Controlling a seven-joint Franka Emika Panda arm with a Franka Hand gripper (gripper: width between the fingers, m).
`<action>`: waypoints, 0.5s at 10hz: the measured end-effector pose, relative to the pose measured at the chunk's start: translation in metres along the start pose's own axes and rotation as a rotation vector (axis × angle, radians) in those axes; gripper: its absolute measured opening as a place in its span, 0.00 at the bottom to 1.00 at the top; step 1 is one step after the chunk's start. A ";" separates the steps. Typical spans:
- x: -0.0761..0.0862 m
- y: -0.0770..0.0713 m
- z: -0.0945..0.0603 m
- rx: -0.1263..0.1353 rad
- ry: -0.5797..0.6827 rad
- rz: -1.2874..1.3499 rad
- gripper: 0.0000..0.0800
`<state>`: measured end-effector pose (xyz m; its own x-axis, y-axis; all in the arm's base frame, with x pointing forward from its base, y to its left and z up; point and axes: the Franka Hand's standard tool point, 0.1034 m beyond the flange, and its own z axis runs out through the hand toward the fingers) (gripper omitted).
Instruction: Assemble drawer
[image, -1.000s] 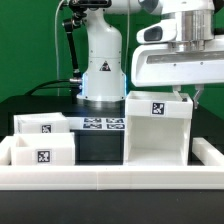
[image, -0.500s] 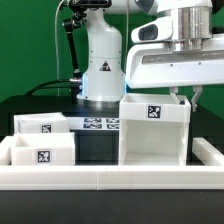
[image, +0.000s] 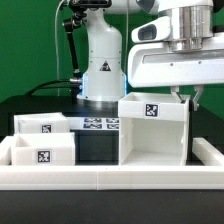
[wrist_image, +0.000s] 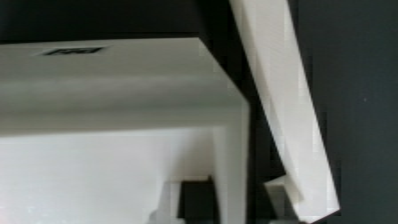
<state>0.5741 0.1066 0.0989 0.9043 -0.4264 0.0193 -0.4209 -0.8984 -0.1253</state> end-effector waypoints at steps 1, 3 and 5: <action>-0.001 0.001 0.001 0.000 -0.003 0.105 0.05; 0.000 0.001 0.002 0.005 -0.005 0.272 0.05; 0.007 0.003 0.000 0.023 0.005 0.446 0.05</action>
Offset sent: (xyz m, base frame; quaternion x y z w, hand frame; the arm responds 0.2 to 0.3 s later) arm -0.0026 -0.0149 -0.0210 -0.0140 -0.0080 0.2704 0.9626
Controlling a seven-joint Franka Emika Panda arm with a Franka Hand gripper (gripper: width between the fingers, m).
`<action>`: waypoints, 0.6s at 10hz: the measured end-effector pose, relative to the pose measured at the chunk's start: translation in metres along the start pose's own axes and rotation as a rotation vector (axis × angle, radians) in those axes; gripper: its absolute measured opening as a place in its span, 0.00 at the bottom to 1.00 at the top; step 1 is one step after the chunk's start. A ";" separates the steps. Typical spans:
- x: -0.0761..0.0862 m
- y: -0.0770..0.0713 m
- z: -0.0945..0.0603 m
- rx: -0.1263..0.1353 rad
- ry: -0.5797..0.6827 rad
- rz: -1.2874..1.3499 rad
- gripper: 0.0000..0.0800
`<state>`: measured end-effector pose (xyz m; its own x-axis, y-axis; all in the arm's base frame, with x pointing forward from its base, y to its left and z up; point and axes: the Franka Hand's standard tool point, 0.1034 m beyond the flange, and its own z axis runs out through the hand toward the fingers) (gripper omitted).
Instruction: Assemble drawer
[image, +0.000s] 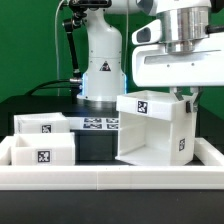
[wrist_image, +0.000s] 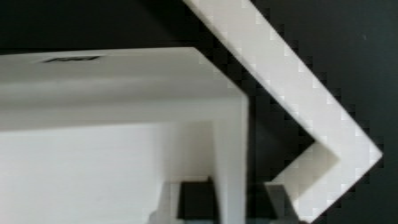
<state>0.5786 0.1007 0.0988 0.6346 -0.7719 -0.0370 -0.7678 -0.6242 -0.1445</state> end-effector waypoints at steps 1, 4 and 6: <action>0.001 -0.001 -0.001 0.005 -0.003 0.087 0.05; -0.005 -0.005 -0.001 0.019 -0.024 0.236 0.05; -0.006 -0.005 0.000 0.023 -0.043 0.362 0.05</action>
Offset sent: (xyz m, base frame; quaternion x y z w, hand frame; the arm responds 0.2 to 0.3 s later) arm 0.0000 0.0000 0.0000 0.0000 0.0000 0.1938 0.9810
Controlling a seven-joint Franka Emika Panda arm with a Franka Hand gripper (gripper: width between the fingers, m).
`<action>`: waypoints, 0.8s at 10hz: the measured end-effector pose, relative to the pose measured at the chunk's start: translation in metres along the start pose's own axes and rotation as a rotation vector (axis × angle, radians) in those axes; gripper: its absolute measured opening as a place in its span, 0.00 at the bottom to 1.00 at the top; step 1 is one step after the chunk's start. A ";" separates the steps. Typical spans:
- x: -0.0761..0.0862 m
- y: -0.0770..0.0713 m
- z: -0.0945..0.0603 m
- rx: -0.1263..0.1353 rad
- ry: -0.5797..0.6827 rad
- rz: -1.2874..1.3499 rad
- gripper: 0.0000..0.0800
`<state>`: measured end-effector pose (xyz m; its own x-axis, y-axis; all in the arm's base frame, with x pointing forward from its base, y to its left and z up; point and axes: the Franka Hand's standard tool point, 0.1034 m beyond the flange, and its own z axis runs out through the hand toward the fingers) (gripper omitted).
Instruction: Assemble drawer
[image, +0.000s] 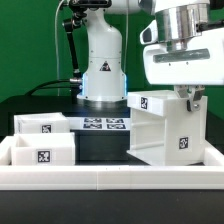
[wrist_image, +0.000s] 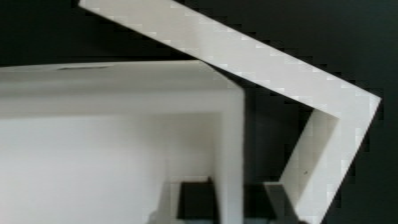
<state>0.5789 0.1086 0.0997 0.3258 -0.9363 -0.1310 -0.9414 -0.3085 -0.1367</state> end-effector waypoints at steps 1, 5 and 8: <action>0.002 -0.003 0.003 0.001 -0.016 0.108 0.05; 0.010 -0.026 0.005 0.016 -0.034 0.221 0.05; 0.019 -0.050 0.006 0.027 -0.035 0.238 0.05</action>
Offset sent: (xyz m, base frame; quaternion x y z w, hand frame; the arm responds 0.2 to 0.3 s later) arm 0.0289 -0.0030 -0.0053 -0.0074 -0.0055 0.0992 0.9950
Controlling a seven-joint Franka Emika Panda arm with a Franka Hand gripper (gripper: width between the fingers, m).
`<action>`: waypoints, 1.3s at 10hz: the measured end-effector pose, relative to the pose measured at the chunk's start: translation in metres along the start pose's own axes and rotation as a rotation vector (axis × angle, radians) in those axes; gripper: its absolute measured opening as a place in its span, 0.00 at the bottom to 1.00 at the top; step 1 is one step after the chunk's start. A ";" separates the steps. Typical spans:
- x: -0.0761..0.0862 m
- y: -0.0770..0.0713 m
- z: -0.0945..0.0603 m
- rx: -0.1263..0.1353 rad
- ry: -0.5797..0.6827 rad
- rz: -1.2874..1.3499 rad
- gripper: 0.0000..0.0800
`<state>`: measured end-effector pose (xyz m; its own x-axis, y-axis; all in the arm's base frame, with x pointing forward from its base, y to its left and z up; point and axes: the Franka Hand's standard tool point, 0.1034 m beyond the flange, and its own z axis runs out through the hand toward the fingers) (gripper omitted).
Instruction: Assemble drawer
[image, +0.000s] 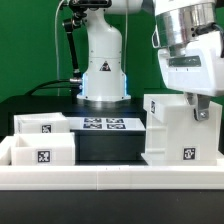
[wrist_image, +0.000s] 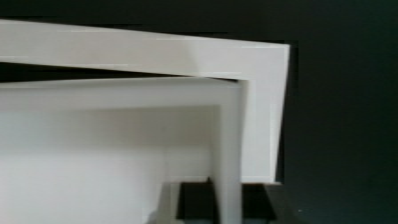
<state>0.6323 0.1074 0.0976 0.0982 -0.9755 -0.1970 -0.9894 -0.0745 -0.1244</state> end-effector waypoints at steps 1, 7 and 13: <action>0.001 -0.009 0.000 0.008 0.002 0.019 0.05; 0.002 -0.015 0.000 -0.027 -0.013 -0.028 0.14; 0.020 -0.001 -0.059 -0.064 -0.105 -0.500 0.79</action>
Offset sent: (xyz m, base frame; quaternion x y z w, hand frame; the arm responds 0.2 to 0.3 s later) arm 0.0174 0.0047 -0.0051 -0.0180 -0.0089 0.0074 0.9998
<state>0.6284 0.0756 0.1513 0.5681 -0.7915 -0.2254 -0.8229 -0.5423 -0.1697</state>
